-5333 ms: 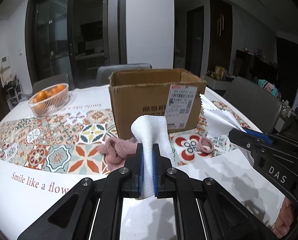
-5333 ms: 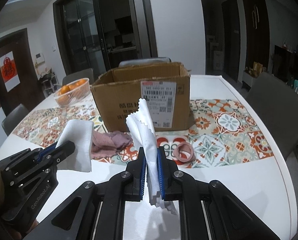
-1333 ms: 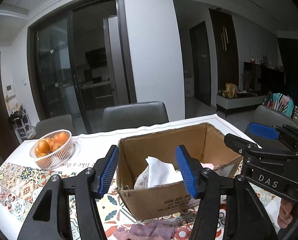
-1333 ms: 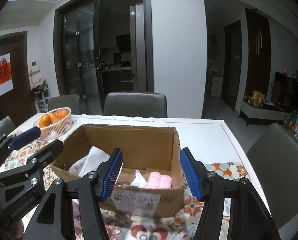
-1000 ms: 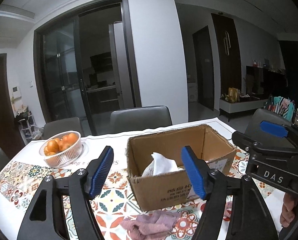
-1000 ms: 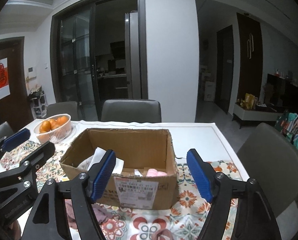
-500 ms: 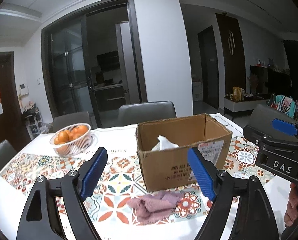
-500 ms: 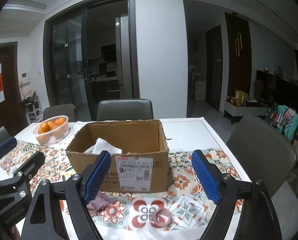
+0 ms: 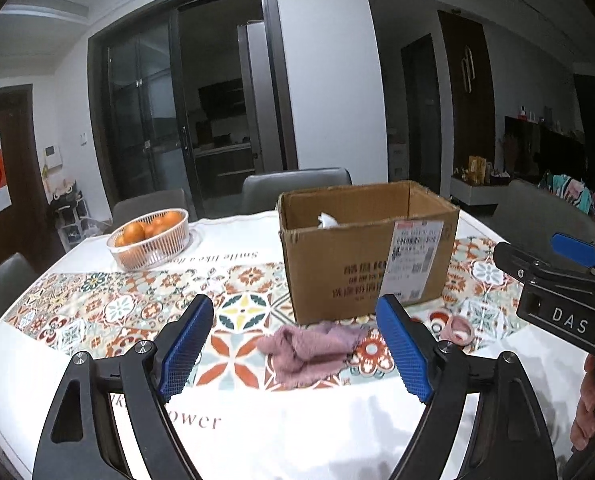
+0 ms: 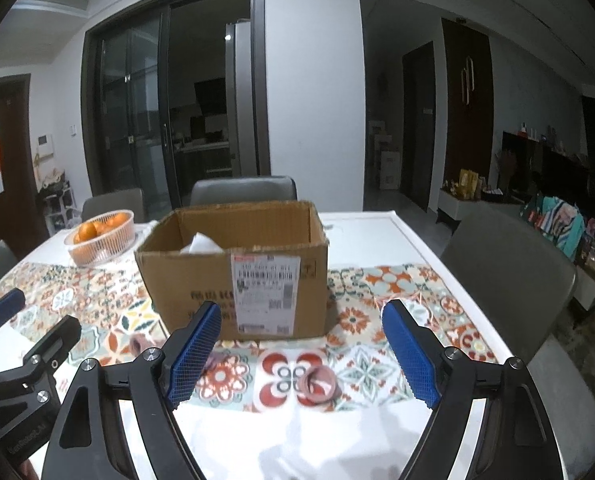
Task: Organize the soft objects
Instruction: 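Move both tools back to the pink knit cloth and pink tape roll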
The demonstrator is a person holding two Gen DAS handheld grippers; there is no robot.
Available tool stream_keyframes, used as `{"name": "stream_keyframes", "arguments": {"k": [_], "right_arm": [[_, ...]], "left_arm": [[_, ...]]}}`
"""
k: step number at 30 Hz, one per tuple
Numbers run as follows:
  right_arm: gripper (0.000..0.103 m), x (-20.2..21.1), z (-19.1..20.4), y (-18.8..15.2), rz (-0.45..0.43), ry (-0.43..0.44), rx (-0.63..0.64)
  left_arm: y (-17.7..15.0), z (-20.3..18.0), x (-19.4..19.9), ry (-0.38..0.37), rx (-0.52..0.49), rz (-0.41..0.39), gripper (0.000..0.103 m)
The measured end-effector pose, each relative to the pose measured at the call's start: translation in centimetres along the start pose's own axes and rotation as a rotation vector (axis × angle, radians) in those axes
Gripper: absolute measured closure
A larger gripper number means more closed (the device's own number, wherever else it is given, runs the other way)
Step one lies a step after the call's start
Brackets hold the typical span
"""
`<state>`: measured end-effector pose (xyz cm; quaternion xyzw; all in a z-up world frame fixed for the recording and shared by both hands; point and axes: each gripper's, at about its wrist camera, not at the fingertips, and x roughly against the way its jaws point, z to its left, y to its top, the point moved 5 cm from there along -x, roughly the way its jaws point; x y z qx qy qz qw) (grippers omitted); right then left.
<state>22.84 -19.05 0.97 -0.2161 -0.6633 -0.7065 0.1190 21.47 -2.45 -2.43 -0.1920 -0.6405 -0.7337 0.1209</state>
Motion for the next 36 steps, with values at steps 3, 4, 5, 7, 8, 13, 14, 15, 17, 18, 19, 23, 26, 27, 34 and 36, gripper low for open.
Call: {"name": "stream_keyframes", "arguments": {"k": [3, 4, 5, 7, 8, 13, 14, 15, 17, 18, 19, 23, 26, 27, 34, 36], "right_arm": [[0.019, -0.4, -0.1, -1.0, 0.031, 0.0, -0.025], [0.019, -0.6, -0.1, -1.6, 0.045, -0.001, -0.036], [0.019, -0.6, -0.2, -1.9, 0.052, -0.001, -0.043], [0.019, -1.0, -0.3, -2.7, 0.074, -0.008, -0.055], [0.019, -1.2, -0.2, -3.0, 0.084, -0.01, -0.058], [0.019, -2.7, -0.1, -4.9, 0.147, -0.022, -0.063], [0.019, -3.0, -0.1, -5.2, 0.159, -0.023, -0.066], [0.019, -3.2, -0.2, -5.6, 0.17, -0.024, -0.07], [0.019, -3.9, -0.4, -6.2, 0.192, -0.034, -0.079], [0.019, -4.2, -0.5, -6.4, 0.199, -0.037, -0.082], [0.019, -4.6, -0.6, -6.7, 0.214, -0.039, -0.087], [0.019, -6.0, -1.0, -7.5, 0.253, -0.055, -0.1], [0.019, -7.0, -1.2, -8.0, 0.276, -0.067, -0.105], [0.019, -7.3, -1.3, -8.1, 0.282, -0.069, -0.108], [0.019, -10.2, -1.6, -8.8, 0.353, -0.087, -0.146], [0.019, -11.1, -1.7, -8.8, 0.368, -0.105, -0.158]], "left_arm": [[-1.2, 0.2, -0.2, -0.002, 0.009, 0.026, 0.019], [-1.8, 0.3, -0.4, -0.002, 0.011, 0.04, 0.019], [-2.2, 0.4, -0.5, -0.002, 0.011, 0.049, 0.019], [-2.9, 0.4, -0.9, 0.003, 0.011, 0.064, 0.019], [-3.2, 0.5, -1.2, 0.004, 0.012, 0.072, 0.019], [-5.0, 0.7, -2.7, -0.001, 0.041, 0.14, 0.018], [-5.3, 0.7, -3.0, -0.001, 0.05, 0.155, 0.018], [-5.5, 0.7, -3.3, -0.005, 0.059, 0.167, 0.018], [-6.0, 0.6, -4.1, -0.015, 0.075, 0.192, 0.017], [-6.2, 0.5, -4.4, -0.018, 0.079, 0.201, 0.017], [-6.4, 0.5, -4.8, -0.021, 0.081, 0.21, 0.017], [-7.0, 0.2, -6.3, -0.022, 0.086, 0.245, 0.017], [-7.3, 0.0, -7.5, -0.019, 0.084, 0.26, 0.016], [-7.3, 0.0, -7.9, -0.018, 0.084, 0.266, 0.016], [-7.0, 0.1, -10.9, -0.011, 0.093, 0.291, 0.014], [-6.9, 0.2, -11.9, -0.006, 0.098, 0.296, 0.014]]}}
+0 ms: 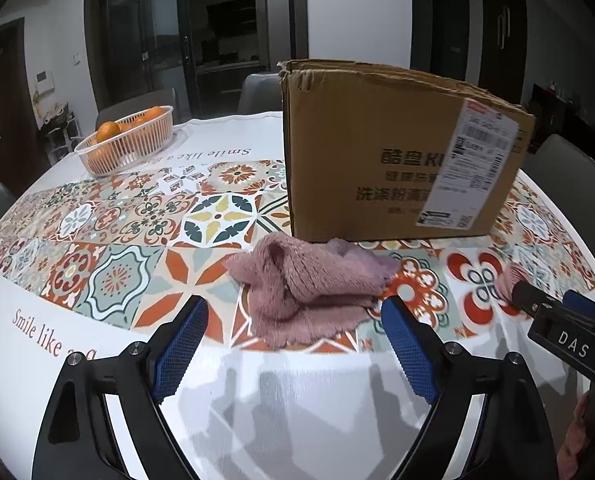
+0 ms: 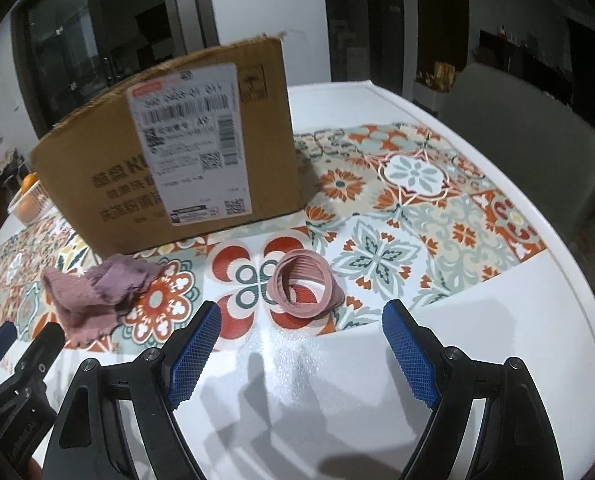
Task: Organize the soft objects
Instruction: 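Move both tools back to the pink knit cloth and pink tape roll, then grasp the pink knit cloth with the left tool while the right tool grasps the pink tape roll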
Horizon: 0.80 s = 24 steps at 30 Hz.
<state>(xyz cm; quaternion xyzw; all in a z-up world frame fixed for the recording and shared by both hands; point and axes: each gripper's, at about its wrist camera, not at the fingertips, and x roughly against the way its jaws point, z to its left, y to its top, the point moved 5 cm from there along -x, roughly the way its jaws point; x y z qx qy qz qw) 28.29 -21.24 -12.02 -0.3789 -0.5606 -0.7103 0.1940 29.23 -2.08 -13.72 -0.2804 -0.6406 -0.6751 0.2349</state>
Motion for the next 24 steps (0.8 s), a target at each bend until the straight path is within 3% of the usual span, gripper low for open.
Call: {"name": "stream_keyframes", "arguments": {"k": [18, 20, 24], "right_arm": [[0.023, -3.8, -0.4, 1.2, 0.052, -0.057, -0.026], [0.028, -4.0, -0.4, 1.2, 0.062, -0.053, -0.025], [0.04, -4.5, -0.3, 1.0, 0.068, -0.05, -0.023]], "left_arm": [[1.7, -0.8, -5.0, -0.01, -0.021, 0.042, 0.015], [1.7, -0.9, -5.3, -0.015, -0.019, 0.049, 0.02], [1.4, -1.1, -6.2, -0.023, -0.035, 0.078, 0.04]]}}
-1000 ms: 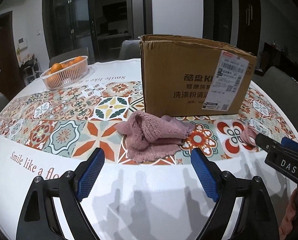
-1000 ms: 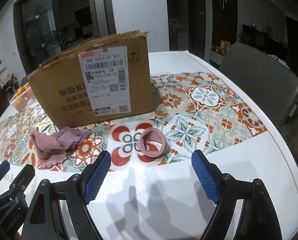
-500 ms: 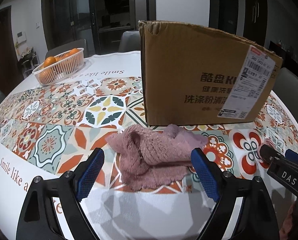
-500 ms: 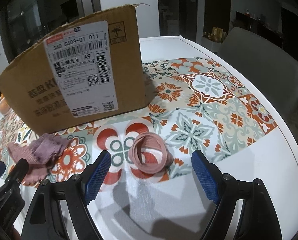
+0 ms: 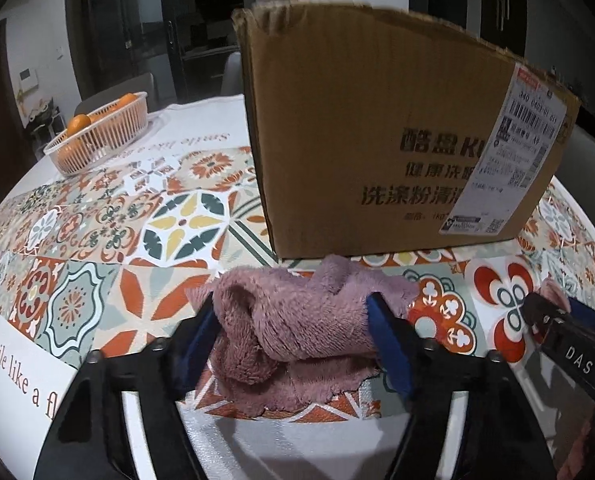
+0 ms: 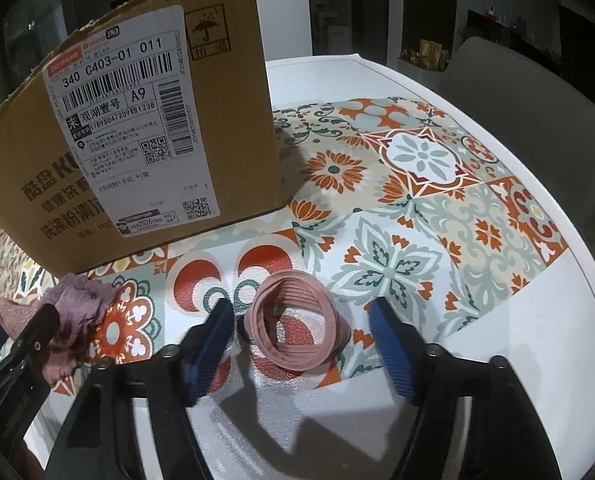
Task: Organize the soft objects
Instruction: 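Grasp the pink knit cloth with the left tool while the right tool grasps the pink tape roll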
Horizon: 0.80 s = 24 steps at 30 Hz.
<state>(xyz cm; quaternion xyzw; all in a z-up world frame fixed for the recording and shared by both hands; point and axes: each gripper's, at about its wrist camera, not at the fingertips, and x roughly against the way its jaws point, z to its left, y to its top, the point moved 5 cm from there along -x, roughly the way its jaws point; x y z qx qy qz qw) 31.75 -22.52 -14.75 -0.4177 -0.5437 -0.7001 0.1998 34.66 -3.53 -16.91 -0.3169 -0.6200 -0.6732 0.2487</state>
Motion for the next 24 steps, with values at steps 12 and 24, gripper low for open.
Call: {"name": "stream_keyframes", "arguments": {"k": [12, 24], "right_arm": [[0.085, 0.5, 0.6, -0.2, 0.011, 0.06, 0.028], [0.086, 4.1, 1.4, -1.1, -0.026, 0.136, 0.058]], "left_arm": [[-0.6, -0.7, 0.6, -0.035, -0.028, -0.006, 0.079], [-0.9, -1.4, 4.8, -0.079, -0.037, -0.054, 0.079]]}}
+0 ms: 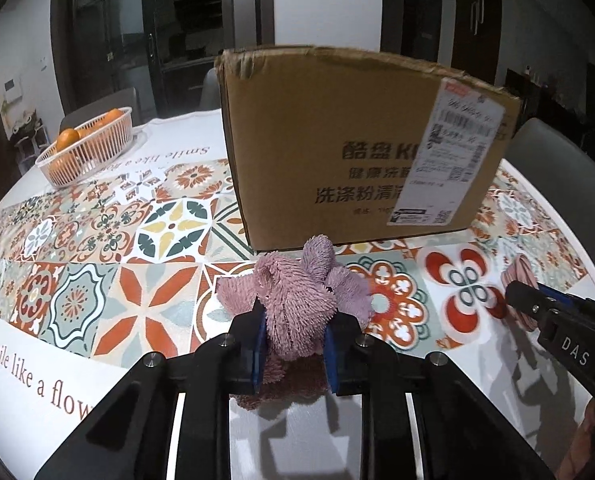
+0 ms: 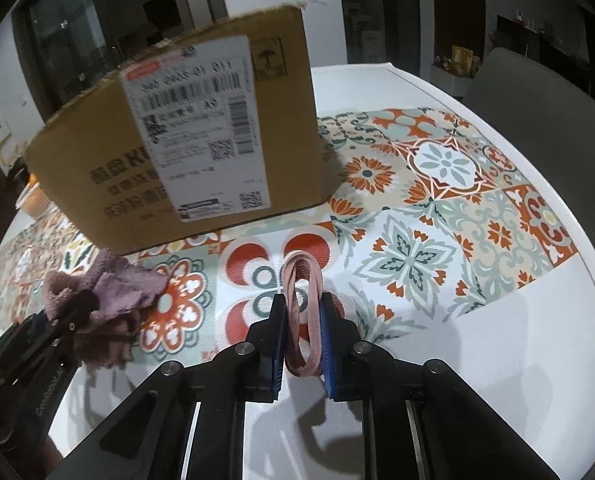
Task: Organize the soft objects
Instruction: 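Grasp the pink knit cloth with the left tool while the right tool grasps the pink tape roll, then lift the knit cloth and tape roll and carry both over the box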
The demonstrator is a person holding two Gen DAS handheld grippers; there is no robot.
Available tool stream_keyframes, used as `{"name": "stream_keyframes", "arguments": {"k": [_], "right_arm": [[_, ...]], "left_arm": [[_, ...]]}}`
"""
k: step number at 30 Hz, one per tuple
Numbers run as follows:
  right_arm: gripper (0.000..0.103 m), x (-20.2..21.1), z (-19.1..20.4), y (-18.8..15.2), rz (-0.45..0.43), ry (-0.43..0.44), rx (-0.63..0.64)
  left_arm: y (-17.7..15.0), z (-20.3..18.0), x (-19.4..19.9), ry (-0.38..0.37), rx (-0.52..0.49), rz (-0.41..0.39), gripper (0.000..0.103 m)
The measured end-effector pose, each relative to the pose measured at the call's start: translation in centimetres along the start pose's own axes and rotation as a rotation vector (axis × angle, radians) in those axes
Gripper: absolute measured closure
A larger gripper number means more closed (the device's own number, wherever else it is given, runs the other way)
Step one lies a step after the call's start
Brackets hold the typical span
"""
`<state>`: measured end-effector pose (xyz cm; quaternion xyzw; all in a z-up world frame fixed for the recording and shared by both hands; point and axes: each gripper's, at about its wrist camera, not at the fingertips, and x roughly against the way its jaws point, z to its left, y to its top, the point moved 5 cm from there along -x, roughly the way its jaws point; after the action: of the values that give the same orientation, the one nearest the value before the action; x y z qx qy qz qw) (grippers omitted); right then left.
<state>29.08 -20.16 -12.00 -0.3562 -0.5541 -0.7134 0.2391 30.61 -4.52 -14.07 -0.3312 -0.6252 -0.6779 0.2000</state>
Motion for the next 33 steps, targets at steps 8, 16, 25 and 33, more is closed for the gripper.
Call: {"name": "stream_keyframes", "arguments": {"k": [8, 16, 25, 33], "right_arm": [[0.086, 3.0, 0.2, -0.2, -0.035, 0.051, 0.019], [0.086, 6.1, 0.9, -0.5, -0.073, 0.093, 0.043], [0.086, 9.6, 1.6, -0.2, -0.137, 0.122, 0.068], [0.086, 12.2, 1.6, 0.5, -0.198, 0.133, 0.076]], "left_arm": [[0.1, -0.1, 3.9, -0.028, 0.017, -0.051, 0.079], [0.2, -0.2, 7.6, -0.037, 0.03, -0.095, 0.079], [0.4, -0.4, 10.8, -0.046, 0.028, -0.15, 0.079], [1.4, -0.8, 13.4, -0.048, 0.011, -0.222, 0.079]]}}
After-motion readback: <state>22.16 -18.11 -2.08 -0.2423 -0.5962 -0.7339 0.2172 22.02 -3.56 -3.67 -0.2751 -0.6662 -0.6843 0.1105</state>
